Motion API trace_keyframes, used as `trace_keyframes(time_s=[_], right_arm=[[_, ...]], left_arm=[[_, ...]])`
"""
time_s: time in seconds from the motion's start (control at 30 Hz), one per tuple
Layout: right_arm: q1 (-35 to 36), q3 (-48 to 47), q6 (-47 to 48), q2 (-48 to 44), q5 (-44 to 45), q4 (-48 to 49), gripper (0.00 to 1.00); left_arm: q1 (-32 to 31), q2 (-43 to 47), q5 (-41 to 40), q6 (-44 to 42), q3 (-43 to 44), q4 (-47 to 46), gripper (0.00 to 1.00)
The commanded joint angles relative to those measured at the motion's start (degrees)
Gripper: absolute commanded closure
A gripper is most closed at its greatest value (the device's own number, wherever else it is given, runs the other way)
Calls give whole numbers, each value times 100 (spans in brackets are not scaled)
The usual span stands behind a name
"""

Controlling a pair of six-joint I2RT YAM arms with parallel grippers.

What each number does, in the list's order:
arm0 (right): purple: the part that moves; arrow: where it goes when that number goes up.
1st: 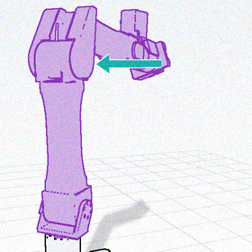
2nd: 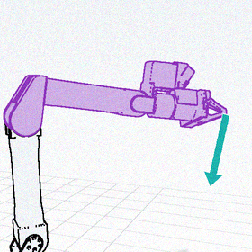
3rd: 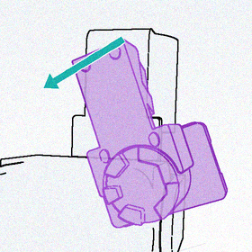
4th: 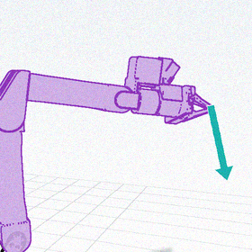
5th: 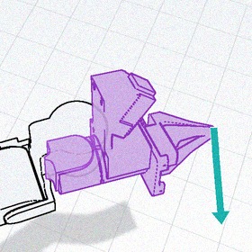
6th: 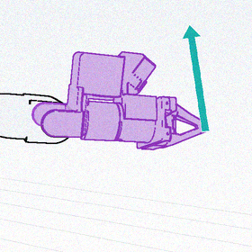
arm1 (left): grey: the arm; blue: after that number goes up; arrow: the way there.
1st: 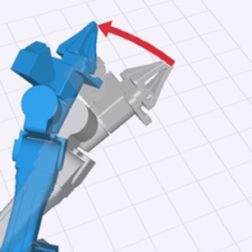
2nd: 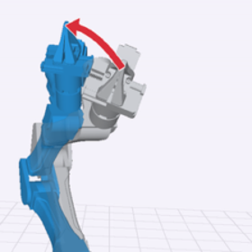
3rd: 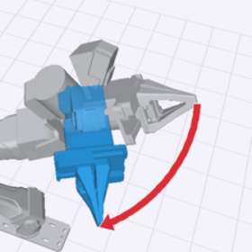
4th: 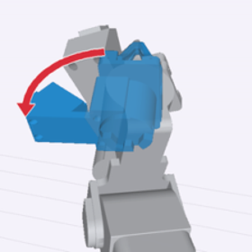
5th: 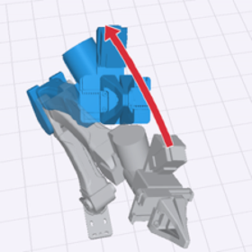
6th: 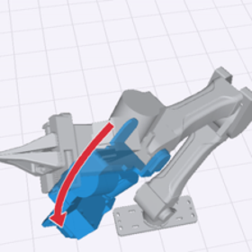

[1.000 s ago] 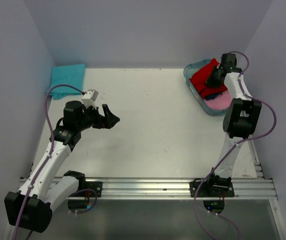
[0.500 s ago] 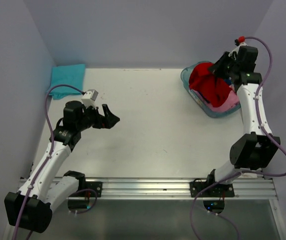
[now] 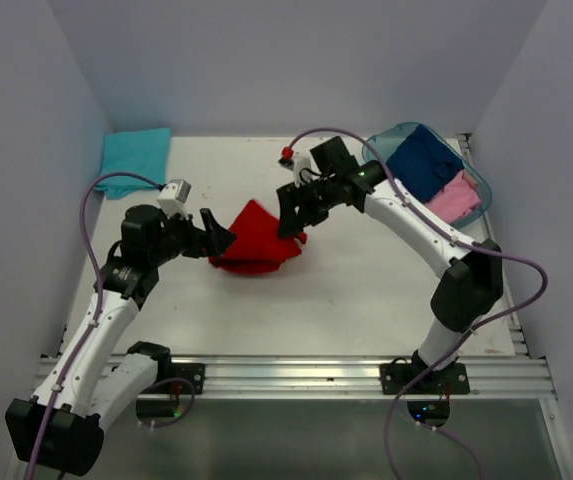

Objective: Fold and stack the t-shirts
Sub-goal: Move the tshirt to the center of the board

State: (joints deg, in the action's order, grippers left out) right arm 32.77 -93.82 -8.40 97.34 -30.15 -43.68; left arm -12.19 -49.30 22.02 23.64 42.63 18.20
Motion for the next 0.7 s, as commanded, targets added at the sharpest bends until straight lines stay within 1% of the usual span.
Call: trace_keyframes(time_s=[0.0,0.03,0.07,0.13,0.2,0.3,0.33,0.4,0.43,0.5,0.53,0.57,0.6,0.63,0.67], right_arm=[[132,127,490,477,1078,-1072,10],[124,188,341,505,1229,-1046,2],[133,258,296,497,1431,-968,1],[133,496,16,278,1634,-608,1],[124,627,-204,15,2222,-317,1],[10,489,-653,-206,3109,-368,1],[-43,435,-810,-268,3208,-404,1],[-104,356,-943,-391,3558,-501,1],[-113,356,-1039,-530,3647,-510,1],[-122,382,-1075,-672,3709,-519,1],[-122,382,-1102,-803,3718,-519,1],[-122,417,-1119,-874,3727,-536,1],[-122,452,-1128,-936,3736,-536,1],[-122,479,-1128,-988,3753,-527,1],[-122,514,-1128,-1111,3771,-527,1]], left_arm=[[-38,148,-110,97,166,-9,0],[-38,157,-128,97,184,26,0],[-38,166,-163,97,201,52,0],[-38,175,-189,71,245,131,0],[-38,175,-242,-34,307,219,0],[-65,-88,-373,-245,534,657,0],[-143,-289,-461,-272,570,920,0],[-354,-448,-1048,-246,580,1071,0],[-624,-649,-1312,-202,580,1185,0],[-890,-992,-1873,-79,632,1378,0],[-1134,-1446,-2051,-18,676,1449,1],[-1241,-1669,-2174,96,711,1485,4],[-1373,-1862,-2532,158,781,1442,6],[-1609,-2221,-2658,228,817,1380,7],[-1699,-2390,-2746,342,843,1319,13]])
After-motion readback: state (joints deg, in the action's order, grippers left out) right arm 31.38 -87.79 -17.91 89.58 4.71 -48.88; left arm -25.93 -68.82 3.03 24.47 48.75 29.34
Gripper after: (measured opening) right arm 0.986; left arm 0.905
